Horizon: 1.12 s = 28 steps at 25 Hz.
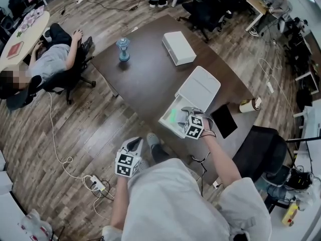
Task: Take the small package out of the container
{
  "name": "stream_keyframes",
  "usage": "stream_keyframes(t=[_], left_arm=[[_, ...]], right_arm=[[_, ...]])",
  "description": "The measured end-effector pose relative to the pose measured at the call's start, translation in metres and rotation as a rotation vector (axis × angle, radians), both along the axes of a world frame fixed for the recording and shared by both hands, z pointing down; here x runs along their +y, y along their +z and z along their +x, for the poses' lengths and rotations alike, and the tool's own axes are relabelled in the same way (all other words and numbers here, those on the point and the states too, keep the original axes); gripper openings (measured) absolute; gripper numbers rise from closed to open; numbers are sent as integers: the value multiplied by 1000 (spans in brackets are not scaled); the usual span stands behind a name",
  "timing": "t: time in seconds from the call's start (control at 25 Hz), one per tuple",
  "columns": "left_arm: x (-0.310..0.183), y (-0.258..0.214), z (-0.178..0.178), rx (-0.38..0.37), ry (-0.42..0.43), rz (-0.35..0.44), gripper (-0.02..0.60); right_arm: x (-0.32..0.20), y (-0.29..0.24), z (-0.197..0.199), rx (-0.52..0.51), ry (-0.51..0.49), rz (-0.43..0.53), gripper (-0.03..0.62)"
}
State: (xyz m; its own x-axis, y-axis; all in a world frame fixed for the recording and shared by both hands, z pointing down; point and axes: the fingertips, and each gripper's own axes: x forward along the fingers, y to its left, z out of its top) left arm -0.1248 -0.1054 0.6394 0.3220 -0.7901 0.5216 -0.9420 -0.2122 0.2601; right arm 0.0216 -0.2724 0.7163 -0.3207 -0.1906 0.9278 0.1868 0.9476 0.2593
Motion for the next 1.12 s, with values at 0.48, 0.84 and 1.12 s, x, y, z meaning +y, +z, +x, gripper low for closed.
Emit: stream_keyframes(t=[0.48,0.84,1.12], left_arm=[[14,-6,12,1,37,24,8],[24,-14,13,-26,-3,77,8],[35,-26,11,-3,-79,127,6]], right_arm=[[7,-27,2,-104,110,34,310],[24,-34,10,-153,173,10,308],[46,-39,22,-228,259,-26,308]])
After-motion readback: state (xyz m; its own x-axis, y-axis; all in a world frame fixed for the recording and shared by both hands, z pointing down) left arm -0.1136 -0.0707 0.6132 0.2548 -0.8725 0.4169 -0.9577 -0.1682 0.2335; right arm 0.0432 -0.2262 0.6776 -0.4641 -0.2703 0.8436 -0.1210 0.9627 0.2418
